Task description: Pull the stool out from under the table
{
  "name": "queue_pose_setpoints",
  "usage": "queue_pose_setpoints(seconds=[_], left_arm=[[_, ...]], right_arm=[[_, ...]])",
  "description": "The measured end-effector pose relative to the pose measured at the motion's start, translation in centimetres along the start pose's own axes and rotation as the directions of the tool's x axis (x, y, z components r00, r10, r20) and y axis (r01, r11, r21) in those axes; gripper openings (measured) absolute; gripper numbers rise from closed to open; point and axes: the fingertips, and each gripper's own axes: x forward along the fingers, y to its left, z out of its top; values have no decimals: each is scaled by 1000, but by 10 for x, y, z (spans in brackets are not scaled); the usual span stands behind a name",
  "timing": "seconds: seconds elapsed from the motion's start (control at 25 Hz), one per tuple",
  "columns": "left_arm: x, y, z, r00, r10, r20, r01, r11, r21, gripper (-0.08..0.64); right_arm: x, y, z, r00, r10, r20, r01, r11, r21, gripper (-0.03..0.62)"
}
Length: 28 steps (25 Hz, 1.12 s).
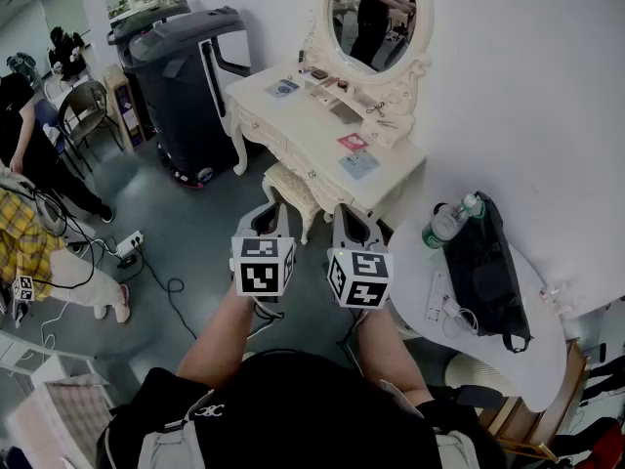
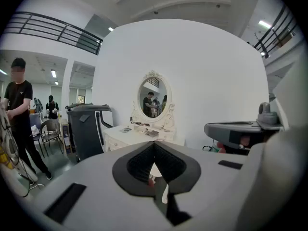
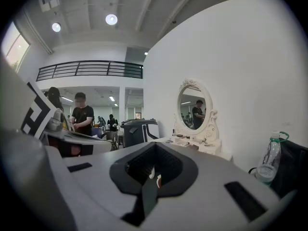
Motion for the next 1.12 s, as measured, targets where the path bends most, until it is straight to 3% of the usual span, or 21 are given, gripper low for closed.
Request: queue_pose_setpoints(seconds=[0.64,1.12], left_arm=[[1,29,-11,1000,-22,-22,22,1000,-5,0],[0,86,-23,996,-69,-57,69,998,-3,0]], right_arm=[[14,22,-9,998,-53,-20,53,998,15,6],[37,70,-19,993,-113,-40,114,993,9,6]])
